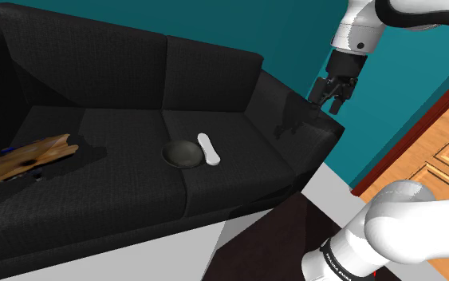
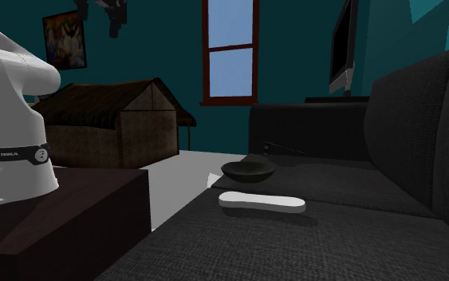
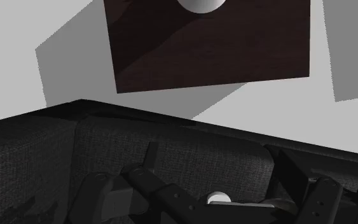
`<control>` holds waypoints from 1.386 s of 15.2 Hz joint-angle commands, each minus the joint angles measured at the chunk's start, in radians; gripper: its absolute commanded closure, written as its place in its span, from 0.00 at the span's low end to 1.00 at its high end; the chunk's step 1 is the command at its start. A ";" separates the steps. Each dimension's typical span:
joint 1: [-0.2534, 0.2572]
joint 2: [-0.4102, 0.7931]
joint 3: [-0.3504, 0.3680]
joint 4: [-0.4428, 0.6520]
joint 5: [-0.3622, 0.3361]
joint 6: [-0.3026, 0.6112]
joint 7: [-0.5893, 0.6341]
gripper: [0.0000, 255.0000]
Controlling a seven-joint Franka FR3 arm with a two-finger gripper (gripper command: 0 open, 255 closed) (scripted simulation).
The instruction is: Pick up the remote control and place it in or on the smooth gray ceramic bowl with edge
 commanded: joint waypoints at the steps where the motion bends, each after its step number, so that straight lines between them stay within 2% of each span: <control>1: 0.000 0.000 0.000 0.000 0.000 0.000 0.000 0.00; 11: -0.005 0.230 0.003 -0.106 0.012 0.375 0.053 0.00; 21: -0.012 0.572 0.006 -0.060 0.015 0.710 0.099 0.00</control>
